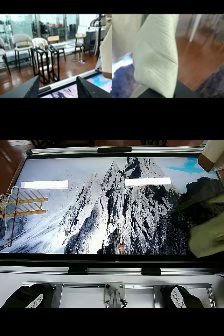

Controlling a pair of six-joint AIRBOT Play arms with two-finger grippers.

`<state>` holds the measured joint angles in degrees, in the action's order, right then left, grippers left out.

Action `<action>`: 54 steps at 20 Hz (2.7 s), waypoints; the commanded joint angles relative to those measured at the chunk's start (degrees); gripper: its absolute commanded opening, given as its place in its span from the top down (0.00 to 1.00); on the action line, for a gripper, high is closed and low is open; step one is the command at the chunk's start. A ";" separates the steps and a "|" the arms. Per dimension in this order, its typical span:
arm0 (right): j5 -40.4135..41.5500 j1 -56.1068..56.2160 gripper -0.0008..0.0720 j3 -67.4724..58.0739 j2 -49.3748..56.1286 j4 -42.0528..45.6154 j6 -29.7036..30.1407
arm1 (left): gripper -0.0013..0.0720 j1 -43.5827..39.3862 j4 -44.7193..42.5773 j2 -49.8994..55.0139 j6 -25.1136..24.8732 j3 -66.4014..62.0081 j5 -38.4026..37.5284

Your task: Fold the shirts.

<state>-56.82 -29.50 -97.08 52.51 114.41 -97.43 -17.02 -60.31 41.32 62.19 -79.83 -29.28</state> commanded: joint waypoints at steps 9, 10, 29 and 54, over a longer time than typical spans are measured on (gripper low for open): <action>16.46 -6.62 0.91 -0.26 9.42 0.35 -7.06 | 0.43 6.82 -0.39 -0.68 3.15 0.00 -3.69; 17.00 -6.88 0.91 -0.76 10.36 0.37 -7.08 | 0.43 7.43 -0.39 -0.68 4.04 0.00 -4.76; 19.52 -18.29 0.91 -10.23 22.10 -5.70 -9.33 | 0.44 8.48 -0.35 -1.20 12.17 0.00 -9.88; 27.23 -32.48 0.91 -10.23 26.36 -3.48 -10.78 | 0.44 8.48 -0.35 -1.25 19.63 -0.02 -16.35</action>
<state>-29.47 -60.97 -107.31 78.13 110.98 -108.05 -8.60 -60.66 40.12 80.38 -79.83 -44.51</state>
